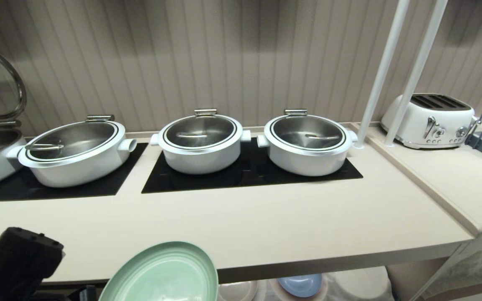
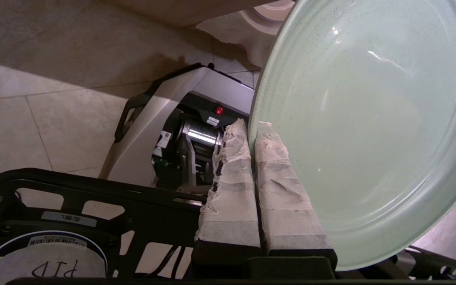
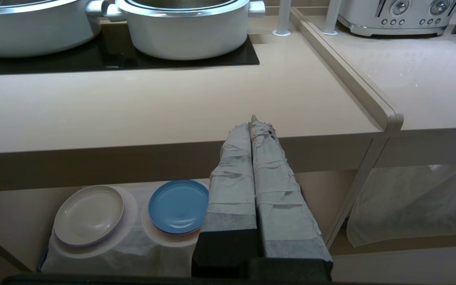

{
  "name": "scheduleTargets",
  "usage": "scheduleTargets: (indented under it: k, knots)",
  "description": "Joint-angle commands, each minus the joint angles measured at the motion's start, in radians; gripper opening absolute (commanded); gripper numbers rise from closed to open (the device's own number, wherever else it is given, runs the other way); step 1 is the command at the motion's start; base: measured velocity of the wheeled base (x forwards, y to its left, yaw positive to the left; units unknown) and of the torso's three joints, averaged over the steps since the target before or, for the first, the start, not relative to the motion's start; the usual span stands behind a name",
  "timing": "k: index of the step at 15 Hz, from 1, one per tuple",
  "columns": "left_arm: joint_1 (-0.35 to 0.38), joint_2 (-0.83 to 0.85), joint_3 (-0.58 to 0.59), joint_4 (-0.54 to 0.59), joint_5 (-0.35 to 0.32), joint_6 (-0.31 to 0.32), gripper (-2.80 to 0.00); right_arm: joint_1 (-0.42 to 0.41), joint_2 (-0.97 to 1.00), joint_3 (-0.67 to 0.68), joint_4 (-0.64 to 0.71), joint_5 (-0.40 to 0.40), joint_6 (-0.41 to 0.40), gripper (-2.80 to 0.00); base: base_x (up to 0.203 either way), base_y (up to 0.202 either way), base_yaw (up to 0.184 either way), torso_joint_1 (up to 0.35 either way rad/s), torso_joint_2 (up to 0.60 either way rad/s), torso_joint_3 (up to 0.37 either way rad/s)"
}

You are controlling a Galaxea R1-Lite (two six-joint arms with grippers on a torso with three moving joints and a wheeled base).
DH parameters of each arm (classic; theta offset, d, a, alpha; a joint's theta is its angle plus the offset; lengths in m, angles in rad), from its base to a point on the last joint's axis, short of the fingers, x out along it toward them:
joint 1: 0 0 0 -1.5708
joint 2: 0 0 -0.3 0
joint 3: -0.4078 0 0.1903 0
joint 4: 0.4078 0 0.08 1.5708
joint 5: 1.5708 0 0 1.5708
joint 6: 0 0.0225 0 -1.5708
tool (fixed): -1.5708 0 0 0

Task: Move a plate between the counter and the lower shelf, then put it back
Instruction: Put the plate in the cupboard

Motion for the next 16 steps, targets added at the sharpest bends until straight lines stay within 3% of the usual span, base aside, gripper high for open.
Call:
scheduleTargets:
  k: [1, 7, 16]
  knots:
    - [-0.006, -0.049, 0.005, 0.003, -0.001, -0.007, -2.8, 0.0, 0.0, 0.0, 0.0, 0.0, 0.0, -2.8, 0.0, 0.0, 0.0, 0.0, 0.0, 0.0]
    - [-0.006, -0.164, 0.058, 0.036, 0.001, -0.008, -2.8, 0.0, 0.0, 0.0, 0.0, 0.0, 0.0, -2.8, 0.0, 0.0, 0.0, 0.0, 0.0, 0.0]
    - [-0.008, -0.169, 0.051, 0.044, 0.001, 0.013, -2.8, 0.0, 0.0, 0.0, 0.0, 0.0, -0.001, -2.8, 0.0, 0.0, 0.0, 0.0, 0.0, 0.0]
